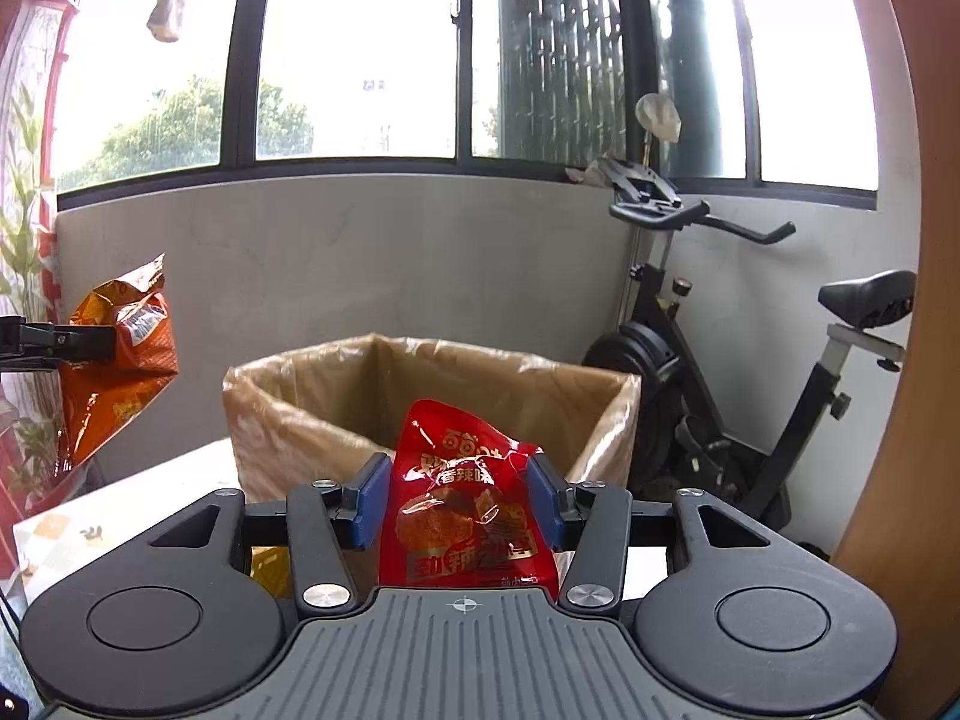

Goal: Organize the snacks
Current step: 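Carry the chips bag over the box while the right gripper grasps and lifts the red packet, then open both grippers to drop the chips bag and red packet into the box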

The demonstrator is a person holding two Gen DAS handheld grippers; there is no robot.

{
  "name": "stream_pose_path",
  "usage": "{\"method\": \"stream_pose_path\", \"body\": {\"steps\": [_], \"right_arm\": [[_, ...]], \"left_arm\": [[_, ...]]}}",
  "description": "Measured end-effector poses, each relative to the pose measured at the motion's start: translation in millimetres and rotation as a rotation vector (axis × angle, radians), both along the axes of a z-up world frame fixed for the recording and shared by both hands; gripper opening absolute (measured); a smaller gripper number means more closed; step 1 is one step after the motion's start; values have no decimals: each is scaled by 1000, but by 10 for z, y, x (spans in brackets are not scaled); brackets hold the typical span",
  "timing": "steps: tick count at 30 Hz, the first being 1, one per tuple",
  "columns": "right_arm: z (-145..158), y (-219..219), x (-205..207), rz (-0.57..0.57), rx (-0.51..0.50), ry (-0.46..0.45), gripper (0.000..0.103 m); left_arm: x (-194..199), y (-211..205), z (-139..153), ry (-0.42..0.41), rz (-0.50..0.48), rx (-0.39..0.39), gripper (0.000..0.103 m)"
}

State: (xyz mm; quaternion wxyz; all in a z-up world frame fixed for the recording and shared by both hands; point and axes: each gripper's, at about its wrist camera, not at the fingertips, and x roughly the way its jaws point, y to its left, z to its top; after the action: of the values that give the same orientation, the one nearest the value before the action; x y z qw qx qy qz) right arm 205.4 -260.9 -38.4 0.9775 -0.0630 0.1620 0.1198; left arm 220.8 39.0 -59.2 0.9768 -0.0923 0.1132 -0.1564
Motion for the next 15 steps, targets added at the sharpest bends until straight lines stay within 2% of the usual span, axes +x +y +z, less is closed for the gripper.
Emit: {"method": "stream_pose_path", "body": {"steps": [3, 6, 11, 13, 15], "right_arm": [[88, 71, 294, -25, -18, -5, 46], [78, 103, 581, -69, 13, 21, 46], [-76, 139, 968, -128, 64, 74, 46], [-173, 154, 1077, -155, 74, 102, 46], [-269, 173, 1148, -179, 69, 123, 46]], "left_arm": [[325, -249, 188, -9, -16, 58, 82], [725, -469, 275, 36, -31, 87, 82], [1269, -743, 225, 106, 9, 166, 82], [1388, -823, 160, 119, 35, 201, 83], [1476, -895, 94, 123, 15, 252, 84]]}}
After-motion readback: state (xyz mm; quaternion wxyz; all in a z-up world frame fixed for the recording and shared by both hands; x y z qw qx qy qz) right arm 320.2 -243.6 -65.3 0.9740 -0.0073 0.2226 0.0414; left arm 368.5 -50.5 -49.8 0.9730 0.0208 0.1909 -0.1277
